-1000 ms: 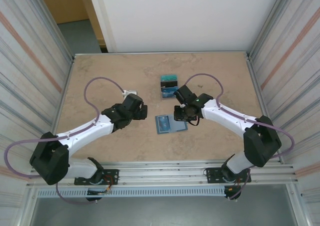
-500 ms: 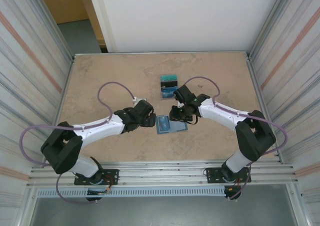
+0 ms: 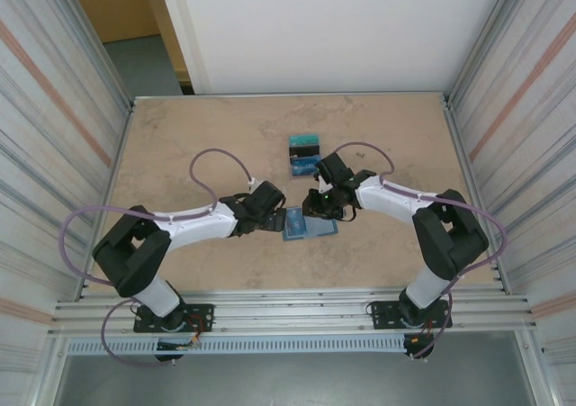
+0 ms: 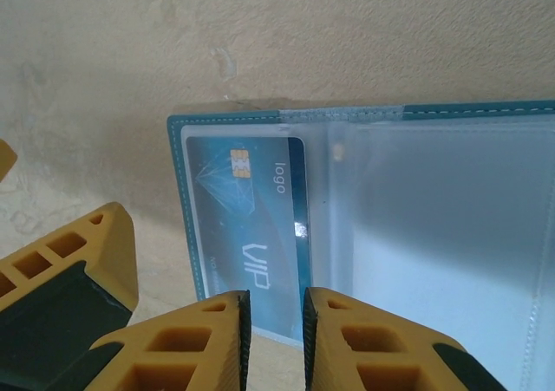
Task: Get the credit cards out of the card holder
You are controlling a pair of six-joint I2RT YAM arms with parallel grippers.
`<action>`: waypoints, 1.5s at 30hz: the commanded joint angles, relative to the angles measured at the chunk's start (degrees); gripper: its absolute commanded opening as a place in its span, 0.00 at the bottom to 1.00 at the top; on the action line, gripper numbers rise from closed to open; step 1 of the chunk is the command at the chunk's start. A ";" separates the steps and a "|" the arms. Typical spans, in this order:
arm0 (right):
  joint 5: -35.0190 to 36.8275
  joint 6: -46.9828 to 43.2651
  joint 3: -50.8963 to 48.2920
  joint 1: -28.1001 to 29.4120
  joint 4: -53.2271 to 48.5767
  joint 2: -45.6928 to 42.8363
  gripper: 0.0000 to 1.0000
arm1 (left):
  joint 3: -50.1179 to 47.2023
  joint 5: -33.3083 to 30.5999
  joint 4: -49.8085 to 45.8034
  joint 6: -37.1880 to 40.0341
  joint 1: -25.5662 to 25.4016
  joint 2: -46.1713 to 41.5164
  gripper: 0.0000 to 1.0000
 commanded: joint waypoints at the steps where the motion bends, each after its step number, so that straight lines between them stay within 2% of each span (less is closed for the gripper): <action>1: -1.63 1.11 -0.95 -0.24 0.87 1.26 0.24 | 1.72 0.51 0.59 -0.40 -0.40 1.00 0.99; 45: -7.09 0.85 -1.27 -2.08 6.33 9.36 0.21 | 5.71 -0.81 -4.97 0.96 -0.45 8.60 0.99</action>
